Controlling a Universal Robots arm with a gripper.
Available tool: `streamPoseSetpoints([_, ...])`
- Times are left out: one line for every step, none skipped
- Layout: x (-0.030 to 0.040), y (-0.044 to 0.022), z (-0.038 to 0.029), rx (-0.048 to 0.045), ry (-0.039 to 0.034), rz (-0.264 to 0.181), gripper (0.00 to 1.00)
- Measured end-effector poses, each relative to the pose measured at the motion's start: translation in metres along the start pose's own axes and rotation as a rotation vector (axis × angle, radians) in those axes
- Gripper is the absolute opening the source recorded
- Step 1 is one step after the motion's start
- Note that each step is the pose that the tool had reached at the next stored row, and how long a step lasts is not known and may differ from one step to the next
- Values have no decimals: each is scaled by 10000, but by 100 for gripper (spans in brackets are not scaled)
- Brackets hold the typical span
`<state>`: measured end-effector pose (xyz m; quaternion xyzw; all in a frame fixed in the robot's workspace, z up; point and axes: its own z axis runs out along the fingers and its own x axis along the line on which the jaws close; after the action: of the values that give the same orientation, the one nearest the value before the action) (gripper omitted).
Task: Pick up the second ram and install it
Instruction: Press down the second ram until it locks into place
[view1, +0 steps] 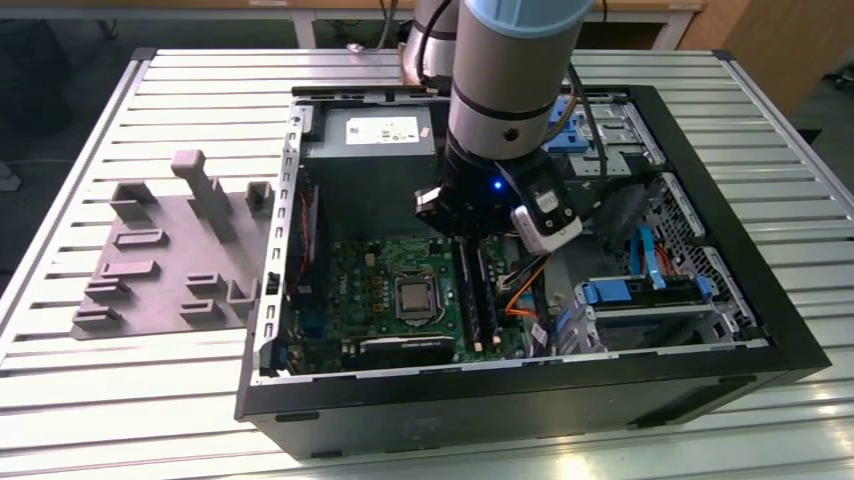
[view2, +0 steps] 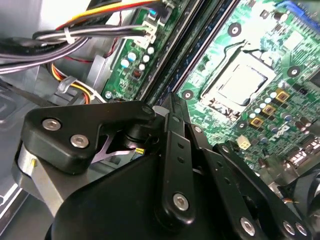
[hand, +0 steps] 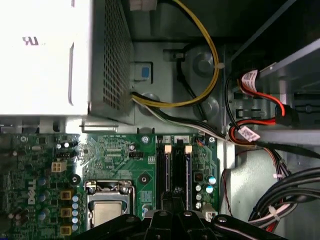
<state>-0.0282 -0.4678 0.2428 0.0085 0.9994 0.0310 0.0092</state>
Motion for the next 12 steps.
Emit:
streamPoseSetpoints([0,-17,-1,1,0,0,11])
streamPoseSetpoints([-1,-35,-3,1,0,0,11])
streamPoseSetpoints([-1,-54,-4,2,0,-1,11])
streamPoseSetpoints([-1,-74,-5,3,0,0,11])
streamPoseSetpoints([-2,-97,-6,4,0,0,11])
streamPoseSetpoints([-2,-120,-8,4,0,0,11])
streamPoseSetpoints([-2,-143,-9,5,0,0,11])
streamPoseSetpoints([-3,-167,-11,7,1,0,11])
streamPoseSetpoints([-4,-193,-12,7,0,-1,11])
streamPoseSetpoints([-4,-220,-14,8,1,-1,11])
streamPoseSetpoints([-5,-247,-15,7,1,-1,11])
streamPoseSetpoints([-5,-274,-16,6,0,0,11])
